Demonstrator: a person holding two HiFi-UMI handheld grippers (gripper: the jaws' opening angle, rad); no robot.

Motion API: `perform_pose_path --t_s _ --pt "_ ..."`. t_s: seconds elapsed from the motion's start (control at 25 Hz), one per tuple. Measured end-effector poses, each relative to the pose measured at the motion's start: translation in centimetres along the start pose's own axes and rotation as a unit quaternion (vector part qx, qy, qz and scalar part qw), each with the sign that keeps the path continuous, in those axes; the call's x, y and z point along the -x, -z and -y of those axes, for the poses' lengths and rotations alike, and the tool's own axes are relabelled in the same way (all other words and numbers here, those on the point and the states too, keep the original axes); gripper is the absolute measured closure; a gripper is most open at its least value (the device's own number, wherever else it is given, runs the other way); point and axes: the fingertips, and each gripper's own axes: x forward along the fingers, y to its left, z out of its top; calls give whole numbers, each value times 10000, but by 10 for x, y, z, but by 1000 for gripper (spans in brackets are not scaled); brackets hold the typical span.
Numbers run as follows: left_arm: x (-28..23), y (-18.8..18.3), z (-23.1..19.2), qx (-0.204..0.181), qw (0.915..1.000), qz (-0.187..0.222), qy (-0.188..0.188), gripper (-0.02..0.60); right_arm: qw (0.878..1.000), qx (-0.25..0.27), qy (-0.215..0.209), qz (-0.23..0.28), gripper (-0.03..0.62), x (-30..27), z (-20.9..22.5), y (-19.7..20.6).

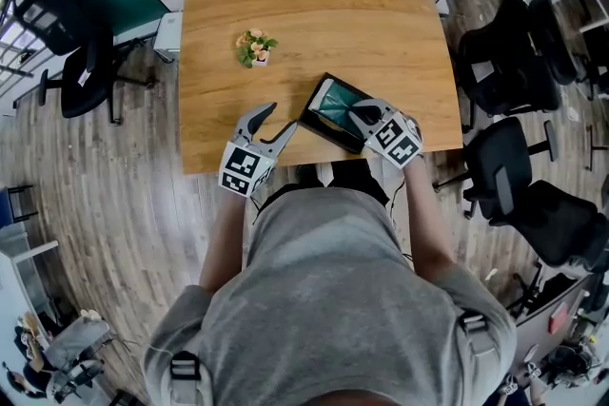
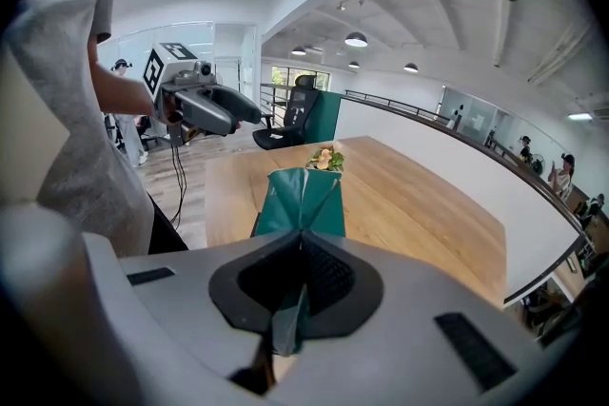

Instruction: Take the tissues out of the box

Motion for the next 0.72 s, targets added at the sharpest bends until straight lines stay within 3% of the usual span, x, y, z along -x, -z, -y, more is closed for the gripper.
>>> perform_pose_path --t_s 0.72 --pt "5 2 -2 6 9999 -107 -75 339 9995 51 42 314 582 20 6 -24"
